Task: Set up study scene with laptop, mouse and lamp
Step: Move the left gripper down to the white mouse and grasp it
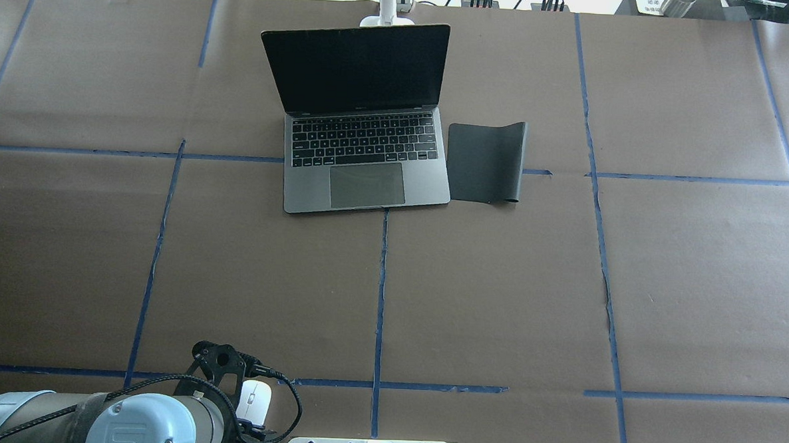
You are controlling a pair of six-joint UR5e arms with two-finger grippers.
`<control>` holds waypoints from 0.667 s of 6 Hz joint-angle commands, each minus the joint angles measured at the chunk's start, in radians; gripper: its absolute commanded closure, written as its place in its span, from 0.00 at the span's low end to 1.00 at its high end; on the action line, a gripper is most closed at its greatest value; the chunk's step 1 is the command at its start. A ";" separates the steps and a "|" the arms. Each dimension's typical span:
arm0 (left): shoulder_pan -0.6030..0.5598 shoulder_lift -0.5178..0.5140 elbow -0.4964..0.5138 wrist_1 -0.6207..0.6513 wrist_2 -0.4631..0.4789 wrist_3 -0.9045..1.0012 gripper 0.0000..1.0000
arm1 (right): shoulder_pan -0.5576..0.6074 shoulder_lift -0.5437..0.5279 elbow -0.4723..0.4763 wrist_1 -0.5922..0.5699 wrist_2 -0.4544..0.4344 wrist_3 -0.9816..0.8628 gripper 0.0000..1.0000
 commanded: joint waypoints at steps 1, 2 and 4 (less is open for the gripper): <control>0.000 -0.007 0.058 -0.087 -0.001 -0.001 0.00 | 0.000 -0.003 -0.001 0.000 0.000 0.000 0.00; 0.001 -0.006 0.060 -0.087 -0.003 -0.001 0.00 | 0.000 -0.004 -0.001 0.000 0.000 0.000 0.00; 0.001 -0.012 0.058 -0.086 -0.010 0.000 0.42 | 0.000 -0.004 -0.003 0.000 0.000 0.000 0.00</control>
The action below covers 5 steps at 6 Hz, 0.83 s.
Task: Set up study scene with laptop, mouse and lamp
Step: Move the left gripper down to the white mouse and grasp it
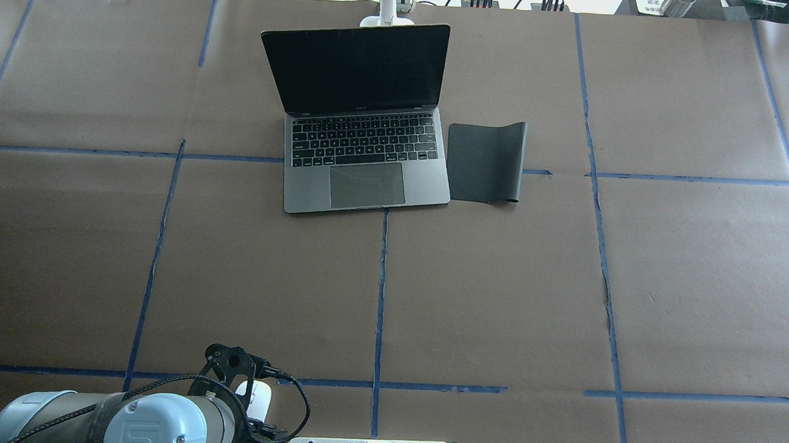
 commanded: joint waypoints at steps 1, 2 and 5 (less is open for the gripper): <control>-0.001 -0.004 -0.002 0.003 -0.003 0.001 0.58 | 0.000 0.000 0.000 0.000 0.000 0.000 0.00; -0.003 -0.001 -0.009 0.003 -0.001 0.001 0.69 | 0.000 0.000 0.000 0.000 0.002 0.000 0.00; -0.050 -0.005 -0.092 0.040 -0.001 0.012 0.72 | 0.000 0.000 0.000 -0.002 0.002 0.000 0.00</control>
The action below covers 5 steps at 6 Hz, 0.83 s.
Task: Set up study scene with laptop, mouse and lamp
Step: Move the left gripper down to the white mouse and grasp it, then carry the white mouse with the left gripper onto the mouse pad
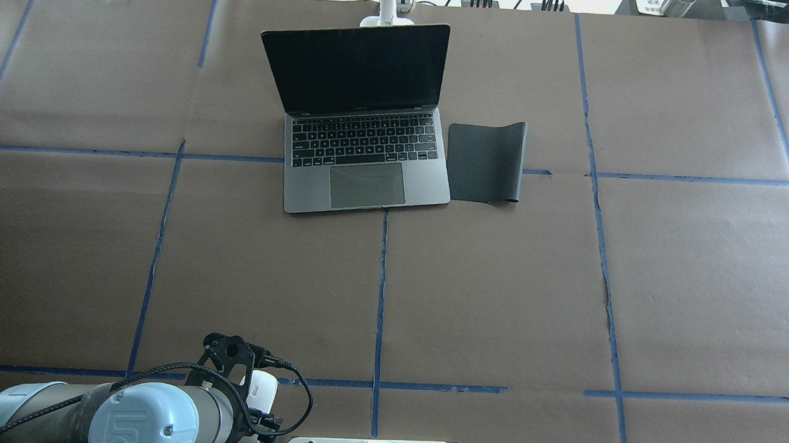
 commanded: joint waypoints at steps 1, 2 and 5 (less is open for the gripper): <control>-0.054 -0.028 -0.034 0.025 0.000 0.007 0.72 | 0.000 0.000 0.000 -0.001 0.000 0.000 0.00; -0.104 -0.078 -0.030 0.060 -0.006 0.023 0.73 | 0.000 0.000 -0.002 -0.001 0.000 0.000 0.00; -0.227 -0.310 0.072 0.176 -0.066 0.093 0.73 | 0.000 0.000 -0.003 -0.001 0.000 0.000 0.00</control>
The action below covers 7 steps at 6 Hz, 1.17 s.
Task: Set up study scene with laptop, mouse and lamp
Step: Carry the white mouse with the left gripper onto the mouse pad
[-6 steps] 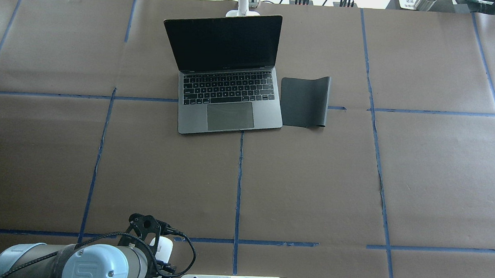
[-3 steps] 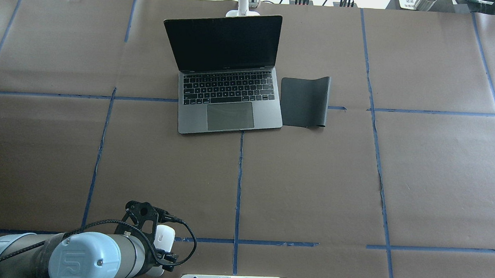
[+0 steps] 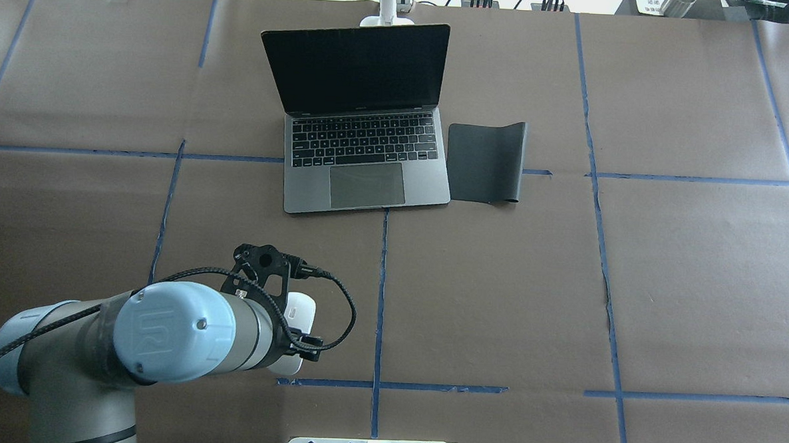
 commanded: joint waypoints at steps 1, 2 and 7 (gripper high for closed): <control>-0.070 -0.168 0.161 0.012 -0.045 0.005 0.73 | 0.000 0.000 0.000 0.000 0.000 0.000 0.00; -0.104 -0.266 0.271 0.010 -0.062 0.005 0.73 | 0.000 0.000 0.000 0.000 0.000 0.000 0.00; -0.242 -0.769 1.110 -0.308 -0.142 -0.039 0.73 | 0.000 -0.006 -0.003 0.000 0.000 0.002 0.00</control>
